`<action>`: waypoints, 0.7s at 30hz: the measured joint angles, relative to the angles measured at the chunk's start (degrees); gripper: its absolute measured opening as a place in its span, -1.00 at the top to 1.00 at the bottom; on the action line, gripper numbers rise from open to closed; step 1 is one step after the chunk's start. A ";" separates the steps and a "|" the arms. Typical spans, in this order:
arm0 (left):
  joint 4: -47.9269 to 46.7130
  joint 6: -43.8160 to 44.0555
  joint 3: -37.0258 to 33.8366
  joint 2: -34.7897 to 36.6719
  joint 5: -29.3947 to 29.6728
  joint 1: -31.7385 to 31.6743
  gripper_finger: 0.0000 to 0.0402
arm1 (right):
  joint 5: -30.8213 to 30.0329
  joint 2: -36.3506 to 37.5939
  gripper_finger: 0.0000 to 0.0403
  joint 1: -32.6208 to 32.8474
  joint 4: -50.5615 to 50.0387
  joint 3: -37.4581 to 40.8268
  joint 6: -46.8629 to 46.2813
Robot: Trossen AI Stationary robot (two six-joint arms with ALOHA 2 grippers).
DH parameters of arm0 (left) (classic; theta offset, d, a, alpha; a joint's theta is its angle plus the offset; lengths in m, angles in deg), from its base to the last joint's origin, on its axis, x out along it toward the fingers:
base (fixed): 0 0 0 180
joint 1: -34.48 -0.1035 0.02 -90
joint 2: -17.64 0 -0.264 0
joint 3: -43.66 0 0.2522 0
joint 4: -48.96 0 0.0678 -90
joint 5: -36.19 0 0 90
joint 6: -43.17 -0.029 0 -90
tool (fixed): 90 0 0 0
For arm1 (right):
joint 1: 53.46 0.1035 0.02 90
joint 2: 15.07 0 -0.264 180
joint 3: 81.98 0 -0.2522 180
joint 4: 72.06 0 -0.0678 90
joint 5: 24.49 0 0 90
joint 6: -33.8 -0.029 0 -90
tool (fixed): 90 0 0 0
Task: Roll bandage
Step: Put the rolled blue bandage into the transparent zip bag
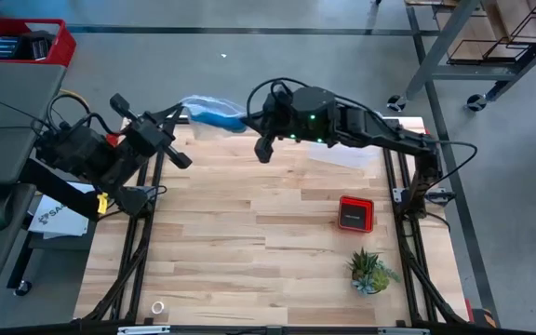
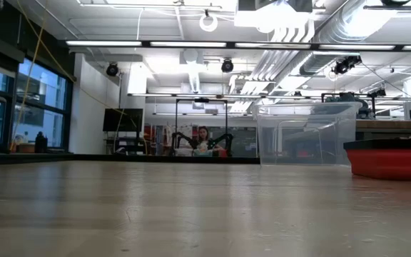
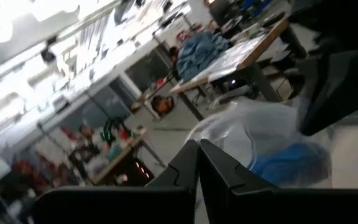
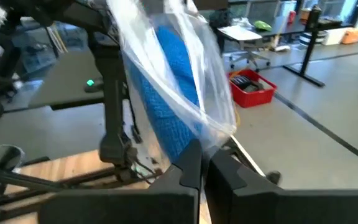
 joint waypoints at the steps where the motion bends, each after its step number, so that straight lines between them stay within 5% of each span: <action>1: -0.08 1.89 -0.02 -0.02 0.74 0.00 0.95 | -0.51 0.37 1.00 0.00 -1.00 0.00 0.35; 12: -1.16 23.43 -0.02 0.22 -0.57 2.41 0.43 | -3.41 6.14 1.00 -2.10 -16.82 -0.11 8.61; 21: -31.14 65.82 0.00 -2.18 -27.31 -3.98 0.31 | -5.85 2.97 1.00 -0.02 -24.14 0.00 16.91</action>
